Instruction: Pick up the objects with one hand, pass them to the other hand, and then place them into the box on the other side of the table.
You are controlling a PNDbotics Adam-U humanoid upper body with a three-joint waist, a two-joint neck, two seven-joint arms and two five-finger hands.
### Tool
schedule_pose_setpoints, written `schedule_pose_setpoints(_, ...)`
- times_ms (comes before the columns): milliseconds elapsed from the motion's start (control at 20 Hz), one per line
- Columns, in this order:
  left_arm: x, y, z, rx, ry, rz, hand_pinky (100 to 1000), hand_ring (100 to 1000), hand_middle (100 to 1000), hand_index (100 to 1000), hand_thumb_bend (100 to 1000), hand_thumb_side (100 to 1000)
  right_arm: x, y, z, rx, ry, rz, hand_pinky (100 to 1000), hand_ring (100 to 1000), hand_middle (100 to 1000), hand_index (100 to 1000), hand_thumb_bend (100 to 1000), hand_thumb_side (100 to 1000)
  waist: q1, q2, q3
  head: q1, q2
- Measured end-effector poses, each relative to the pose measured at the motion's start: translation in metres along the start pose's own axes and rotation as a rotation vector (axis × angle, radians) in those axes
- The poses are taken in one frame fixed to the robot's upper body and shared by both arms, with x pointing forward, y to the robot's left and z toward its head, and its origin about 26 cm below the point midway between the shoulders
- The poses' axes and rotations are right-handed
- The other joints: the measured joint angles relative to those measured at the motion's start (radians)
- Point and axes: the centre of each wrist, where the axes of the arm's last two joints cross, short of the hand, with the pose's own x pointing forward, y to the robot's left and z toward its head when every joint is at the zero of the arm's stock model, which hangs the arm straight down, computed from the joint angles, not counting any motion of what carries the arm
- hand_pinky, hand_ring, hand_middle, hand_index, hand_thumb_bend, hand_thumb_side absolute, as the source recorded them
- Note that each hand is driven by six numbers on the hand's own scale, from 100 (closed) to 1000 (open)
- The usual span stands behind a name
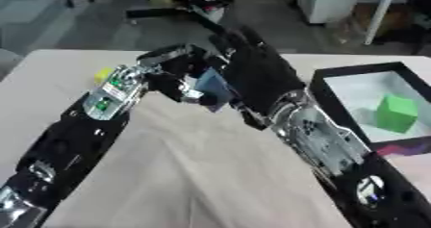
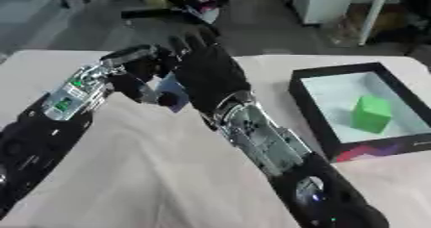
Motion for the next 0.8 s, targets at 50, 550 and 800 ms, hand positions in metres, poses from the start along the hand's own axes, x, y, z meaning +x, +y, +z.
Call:
schedule_pose_setpoints(50,0.0,-0.0001,-0.0002,-0.001,-0.001,0.0,494,443,378,508,602,187,0.0,0.0,0.0,0.0,-0.003,-0.007,1000,930,941,833,292,100,0.0,0.0,0.0,0.0,0.0)
schedule_pose_setpoints(550,-0.0011,-0.0024,-0.0056,-0.021,-0.005,-0.028,494,437,372,501,592,175,0.0001,-0.0003,-0.0002,0.001,-0.034,-0.055,1000,926,942,939,542,201,0.0,0.0,-0.003,0.001,0.0)
schedule_pose_setpoints(800,-0.0036,-0.0031,-0.007,-0.025,-0.007,-0.036,494,437,372,501,588,175,0.0,-0.0005,-0.0002,-0.004,-0.042,-0.063,1000,921,936,904,539,208,0.0,0.0,-0.004,0.004,0.0)
